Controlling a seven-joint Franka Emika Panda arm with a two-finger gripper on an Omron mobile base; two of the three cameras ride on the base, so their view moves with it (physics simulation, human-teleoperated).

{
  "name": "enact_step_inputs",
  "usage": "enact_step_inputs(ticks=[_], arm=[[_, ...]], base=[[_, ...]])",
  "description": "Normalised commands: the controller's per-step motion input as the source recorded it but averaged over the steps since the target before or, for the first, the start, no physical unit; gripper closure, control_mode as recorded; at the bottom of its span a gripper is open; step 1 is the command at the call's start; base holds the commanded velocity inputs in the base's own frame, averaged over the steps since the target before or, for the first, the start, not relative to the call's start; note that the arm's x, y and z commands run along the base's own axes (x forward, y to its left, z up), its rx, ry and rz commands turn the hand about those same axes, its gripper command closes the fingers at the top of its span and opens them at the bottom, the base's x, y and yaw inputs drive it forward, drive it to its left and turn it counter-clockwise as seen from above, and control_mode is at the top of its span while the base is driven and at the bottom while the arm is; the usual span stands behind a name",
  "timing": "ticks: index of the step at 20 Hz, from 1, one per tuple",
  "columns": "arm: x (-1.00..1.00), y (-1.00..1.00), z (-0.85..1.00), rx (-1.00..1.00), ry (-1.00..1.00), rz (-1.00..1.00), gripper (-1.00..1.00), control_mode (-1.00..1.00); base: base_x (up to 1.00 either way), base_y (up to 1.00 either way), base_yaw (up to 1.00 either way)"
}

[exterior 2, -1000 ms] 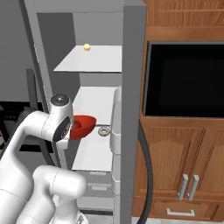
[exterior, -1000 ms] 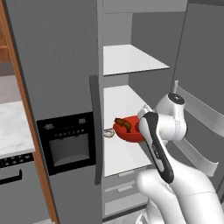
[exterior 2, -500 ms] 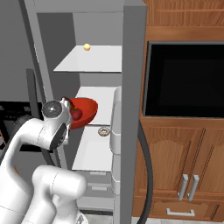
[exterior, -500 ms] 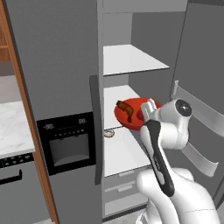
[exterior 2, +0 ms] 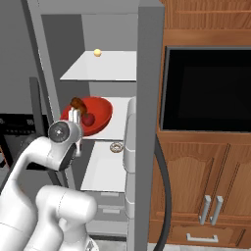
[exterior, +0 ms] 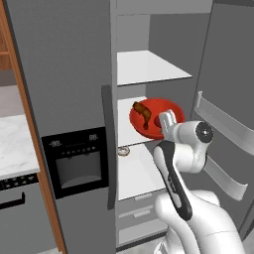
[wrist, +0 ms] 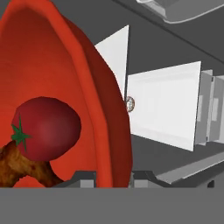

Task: Pick the chicken drumstick and tomato from their plates and place them in the bowl. Then put the bowl in the fridge.

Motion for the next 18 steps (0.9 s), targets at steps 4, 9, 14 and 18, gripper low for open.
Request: enact_step_inputs(ticks=[4,9,14,18], arm=[[0.22,-0.13,0.09,0.00,0.09,0.02,1.00,-1.00],[0.33,-0.06,0.01,0.01,0.09,0.08,1.00,-1.00],[0.39,-0.04,-0.01,0.01,0.03,0.12,1.00,-1.00],[0.34,-0.03,-0.10,0.00,0.00,0.08,1.00,-1.00]], base=[[0.00,0.00,0.00],[0.00,0.00,0.00],[0.00,0.00,0.00],[0.00,0.00,0.00]])
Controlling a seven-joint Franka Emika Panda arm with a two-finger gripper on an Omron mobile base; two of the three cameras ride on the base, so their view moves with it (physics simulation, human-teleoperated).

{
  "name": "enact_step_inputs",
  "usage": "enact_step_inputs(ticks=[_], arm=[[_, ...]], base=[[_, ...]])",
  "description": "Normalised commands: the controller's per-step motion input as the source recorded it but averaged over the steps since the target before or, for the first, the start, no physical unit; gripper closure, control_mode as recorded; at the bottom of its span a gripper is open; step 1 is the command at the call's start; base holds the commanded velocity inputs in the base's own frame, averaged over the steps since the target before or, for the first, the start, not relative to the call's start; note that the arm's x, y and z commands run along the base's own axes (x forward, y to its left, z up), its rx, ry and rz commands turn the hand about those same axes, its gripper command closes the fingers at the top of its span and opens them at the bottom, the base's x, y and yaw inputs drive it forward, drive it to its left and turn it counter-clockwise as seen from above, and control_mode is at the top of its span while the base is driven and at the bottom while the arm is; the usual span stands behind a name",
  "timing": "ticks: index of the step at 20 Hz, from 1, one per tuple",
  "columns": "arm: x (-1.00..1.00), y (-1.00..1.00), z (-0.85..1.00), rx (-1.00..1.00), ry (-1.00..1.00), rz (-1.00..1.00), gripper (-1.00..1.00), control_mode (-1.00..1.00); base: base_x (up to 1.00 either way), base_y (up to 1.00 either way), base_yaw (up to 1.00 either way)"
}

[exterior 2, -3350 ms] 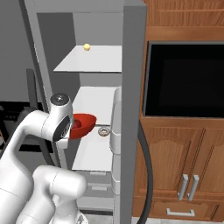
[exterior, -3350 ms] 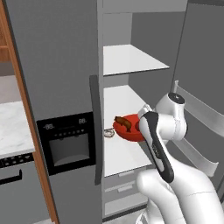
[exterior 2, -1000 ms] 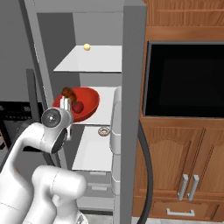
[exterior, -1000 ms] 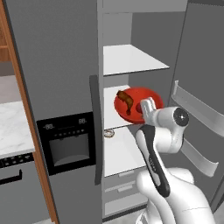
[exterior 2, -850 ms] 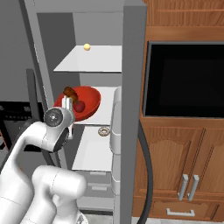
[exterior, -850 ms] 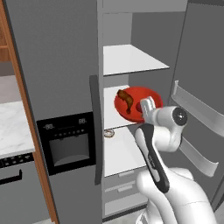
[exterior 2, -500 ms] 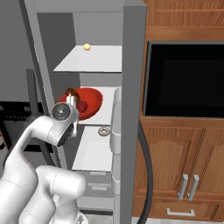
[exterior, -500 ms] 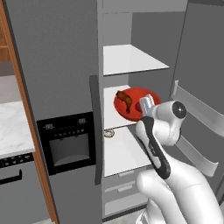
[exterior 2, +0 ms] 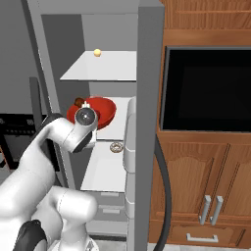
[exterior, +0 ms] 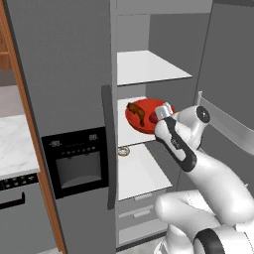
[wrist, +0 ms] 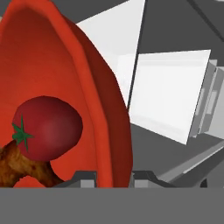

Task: Pick the chicken drumstick and tomato from their plates and place them in the bowl. Then put the bowl in the fridge.

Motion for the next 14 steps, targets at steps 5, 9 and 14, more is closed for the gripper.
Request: enact_step_inputs(ticks=[5,9,14], arm=[[0.28,-0.04,-0.13,0.00,0.01,0.04,1.00,-1.00],[0.15,-0.01,-0.08,0.00,0.03,0.03,1.00,-1.00],[0.07,0.00,-0.17,0.00,0.04,0.00,1.00,-1.00]], base=[[0.00,0.00,0.00],[0.00,0.00,0.00],[0.00,0.00,0.00]])
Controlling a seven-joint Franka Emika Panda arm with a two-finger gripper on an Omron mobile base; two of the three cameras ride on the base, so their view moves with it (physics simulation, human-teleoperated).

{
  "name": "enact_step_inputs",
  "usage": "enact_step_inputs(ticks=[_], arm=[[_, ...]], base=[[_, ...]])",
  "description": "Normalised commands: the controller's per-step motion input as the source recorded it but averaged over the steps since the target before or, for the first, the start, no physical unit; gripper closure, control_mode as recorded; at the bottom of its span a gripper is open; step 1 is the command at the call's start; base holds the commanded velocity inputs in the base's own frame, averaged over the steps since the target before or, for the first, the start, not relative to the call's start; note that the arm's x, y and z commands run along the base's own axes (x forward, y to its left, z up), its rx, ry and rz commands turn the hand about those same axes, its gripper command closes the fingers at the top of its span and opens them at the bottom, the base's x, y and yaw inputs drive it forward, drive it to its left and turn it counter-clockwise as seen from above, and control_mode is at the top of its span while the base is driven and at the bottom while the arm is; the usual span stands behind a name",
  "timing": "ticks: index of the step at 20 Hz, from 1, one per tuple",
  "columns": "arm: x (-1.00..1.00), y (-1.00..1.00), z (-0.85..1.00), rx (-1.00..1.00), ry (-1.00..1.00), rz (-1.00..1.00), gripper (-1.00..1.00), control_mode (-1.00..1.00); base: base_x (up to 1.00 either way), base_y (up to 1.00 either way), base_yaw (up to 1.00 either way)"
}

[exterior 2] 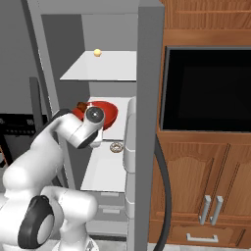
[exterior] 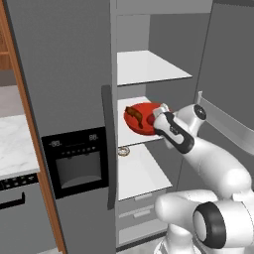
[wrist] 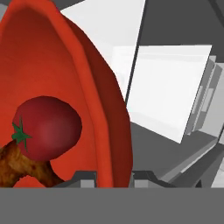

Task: Pick the chicken drumstick and tomato from their plates and place them in the bowl. Then put the bowl in the fridge.

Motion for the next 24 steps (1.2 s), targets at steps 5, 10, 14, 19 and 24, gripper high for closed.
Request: enact_step_inputs(ticks=[5,10,14,19,24], arm=[[0.10,0.00,-0.18,0.00,0.05,0.00,1.00,-1.00],[0.16,0.00,-0.12,0.00,0.00,0.00,1.00,-1.00],[0.24,-0.04,-0.13,0.00,0.00,0.00,1.00,-1.00],[0.32,-0.01,-0.15,0.00,0.00,0.00,1.00,-1.00],[0.38,0.00,-0.15,0.00,0.01,0.00,1.00,-1.00]], base=[[0.00,0.00,0.00],[0.00,0.00,0.00],[0.00,0.00,0.00],[0.00,0.00,0.00],[0.00,0.00,0.00]])
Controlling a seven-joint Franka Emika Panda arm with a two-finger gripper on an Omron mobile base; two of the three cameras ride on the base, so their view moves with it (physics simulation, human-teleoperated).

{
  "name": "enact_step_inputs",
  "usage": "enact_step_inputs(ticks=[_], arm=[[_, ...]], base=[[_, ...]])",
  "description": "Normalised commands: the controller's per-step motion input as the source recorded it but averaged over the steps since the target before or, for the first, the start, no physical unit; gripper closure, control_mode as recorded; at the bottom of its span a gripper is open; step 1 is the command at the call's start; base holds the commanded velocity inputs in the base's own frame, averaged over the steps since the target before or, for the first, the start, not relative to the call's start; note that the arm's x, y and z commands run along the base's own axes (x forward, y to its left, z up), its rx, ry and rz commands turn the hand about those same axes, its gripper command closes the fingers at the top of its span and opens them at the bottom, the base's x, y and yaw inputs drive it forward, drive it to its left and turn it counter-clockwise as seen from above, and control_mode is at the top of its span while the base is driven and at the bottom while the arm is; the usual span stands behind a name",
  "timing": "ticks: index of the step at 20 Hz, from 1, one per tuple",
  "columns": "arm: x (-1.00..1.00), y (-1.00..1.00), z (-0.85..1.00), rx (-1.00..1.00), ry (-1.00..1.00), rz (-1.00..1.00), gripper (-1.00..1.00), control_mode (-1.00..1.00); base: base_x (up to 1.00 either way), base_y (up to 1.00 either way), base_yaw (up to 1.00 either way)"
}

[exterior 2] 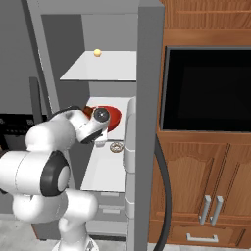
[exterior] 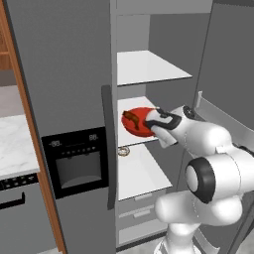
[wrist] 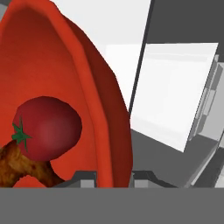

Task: Pick the chicken drumstick and tomato from their plates and place them in the bowl. Then put the bowl in the fridge.

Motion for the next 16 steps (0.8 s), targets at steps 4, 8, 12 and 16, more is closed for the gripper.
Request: enact_step_inputs(ticks=[4,8,12,16], arm=[[0.46,0.00,-0.17,0.00,0.00,0.00,1.00,-1.00],[0.36,0.00,-0.24,0.00,0.03,0.02,1.00,-1.00],[0.36,0.00,-0.22,0.00,0.02,0.03,1.00,-1.00],[0.44,0.00,-0.21,0.00,0.01,0.04,1.00,-1.00]], base=[[0.00,0.00,0.00],[0.00,0.00,0.00],[0.00,0.00,0.00],[0.00,0.00,0.00]])
